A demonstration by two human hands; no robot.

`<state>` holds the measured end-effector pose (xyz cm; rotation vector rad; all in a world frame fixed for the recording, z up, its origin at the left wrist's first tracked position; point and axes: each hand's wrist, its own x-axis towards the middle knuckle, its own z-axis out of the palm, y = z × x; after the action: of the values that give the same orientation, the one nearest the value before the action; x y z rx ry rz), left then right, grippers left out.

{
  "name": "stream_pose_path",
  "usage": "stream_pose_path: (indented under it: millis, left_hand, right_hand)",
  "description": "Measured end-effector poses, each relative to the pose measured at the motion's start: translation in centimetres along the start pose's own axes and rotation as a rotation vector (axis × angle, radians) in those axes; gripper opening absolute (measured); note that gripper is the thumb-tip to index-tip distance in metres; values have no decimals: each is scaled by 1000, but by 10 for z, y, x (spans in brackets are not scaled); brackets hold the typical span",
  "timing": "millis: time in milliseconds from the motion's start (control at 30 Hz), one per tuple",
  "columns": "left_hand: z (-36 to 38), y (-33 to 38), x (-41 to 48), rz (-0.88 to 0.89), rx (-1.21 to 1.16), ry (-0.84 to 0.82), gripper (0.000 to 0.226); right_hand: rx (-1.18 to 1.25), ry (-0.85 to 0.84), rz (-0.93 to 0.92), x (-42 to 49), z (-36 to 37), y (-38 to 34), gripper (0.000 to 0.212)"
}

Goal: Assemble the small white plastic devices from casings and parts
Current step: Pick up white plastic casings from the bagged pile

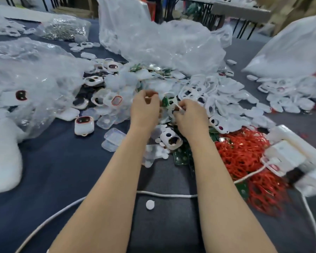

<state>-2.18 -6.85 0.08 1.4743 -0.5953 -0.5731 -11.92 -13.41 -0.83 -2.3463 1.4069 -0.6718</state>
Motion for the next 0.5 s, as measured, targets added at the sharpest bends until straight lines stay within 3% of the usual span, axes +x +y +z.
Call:
stream_pose_path:
  millis: [133, 233, 400, 500]
  left_hand:
    - [-7, -6, 5, -33, 16, -9, 32]
    - [-4, -4, 1, -79, 6, -74, 48]
    - [-6, 0, -3, -78, -112, -50, 4]
    - [-14, 6, -2, -78, -331, 65, 12]
  right_hand:
    - [453, 87, -91, -6, -8, -2, 11]
    - [438, 60, -227, -7, -8, -10, 22]
    - [500, -70, -209, -10, -7, -15, 48]
    - [475, -33, -174, -11, -2, -21, 44]
